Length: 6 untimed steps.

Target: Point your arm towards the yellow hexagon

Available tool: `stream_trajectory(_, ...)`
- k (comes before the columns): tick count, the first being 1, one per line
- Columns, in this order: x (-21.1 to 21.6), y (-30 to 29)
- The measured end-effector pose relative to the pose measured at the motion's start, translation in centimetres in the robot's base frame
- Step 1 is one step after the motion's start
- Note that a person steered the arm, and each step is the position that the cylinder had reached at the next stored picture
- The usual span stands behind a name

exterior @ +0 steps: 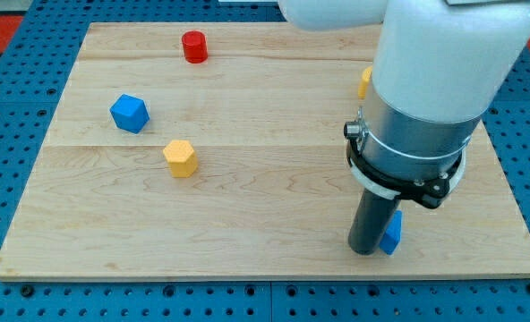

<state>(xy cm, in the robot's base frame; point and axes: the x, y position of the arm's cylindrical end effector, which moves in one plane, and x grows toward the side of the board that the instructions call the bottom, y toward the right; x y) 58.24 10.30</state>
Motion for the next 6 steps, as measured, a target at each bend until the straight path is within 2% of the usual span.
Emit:
stream_trajectory(1,0.0,0.0)
stream_trajectory(2,0.0,-4.3)
stream_trajectory(3,-1.0,-11.7)
stream_trajectory(4,-3.7,-16.7)
stream_trajectory(6,-9.9,-22.5)
